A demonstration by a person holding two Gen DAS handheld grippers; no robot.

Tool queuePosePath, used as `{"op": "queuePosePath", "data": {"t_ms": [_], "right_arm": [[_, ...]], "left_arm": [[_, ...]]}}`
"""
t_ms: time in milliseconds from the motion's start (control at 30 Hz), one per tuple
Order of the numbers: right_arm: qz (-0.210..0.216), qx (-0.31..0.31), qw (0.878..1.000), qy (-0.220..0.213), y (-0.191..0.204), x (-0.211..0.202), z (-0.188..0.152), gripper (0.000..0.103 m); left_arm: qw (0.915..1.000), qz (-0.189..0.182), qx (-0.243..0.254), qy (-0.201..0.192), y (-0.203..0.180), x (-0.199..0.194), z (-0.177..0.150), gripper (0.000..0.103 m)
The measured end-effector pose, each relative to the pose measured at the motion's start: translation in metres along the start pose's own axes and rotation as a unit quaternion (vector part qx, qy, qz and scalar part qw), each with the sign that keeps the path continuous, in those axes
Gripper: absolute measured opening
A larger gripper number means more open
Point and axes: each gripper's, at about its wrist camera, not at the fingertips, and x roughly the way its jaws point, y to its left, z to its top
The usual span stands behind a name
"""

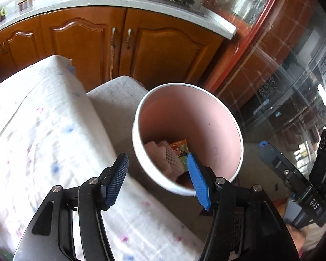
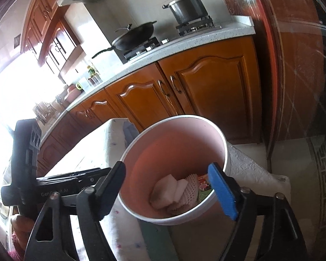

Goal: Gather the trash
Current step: 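Carry the sponge and carton over the bucket and open both tools, then move both tools back to the table toward the crushed can and pouch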

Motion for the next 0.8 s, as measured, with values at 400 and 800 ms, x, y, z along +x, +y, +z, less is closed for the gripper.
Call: {"op": "queuePosePath", "data": {"t_ms": [400, 800], "right_arm": [[0.038, -0.003, 0.999, -0.038, 0.032, -0.022, -0.024, 0.091], [0.073, -0.028, 0.997, -0.019, 0.076, -0.024, -0.051, 0.091]], "left_arm": [[0.9967, 0.004, -0.064, -0.05, 0.051, -0.063, -0.055, 0.061], [0.9894, 0.02, -0.106, -0.097, 0.095, -0.123, -0.101, 0.061]]}}
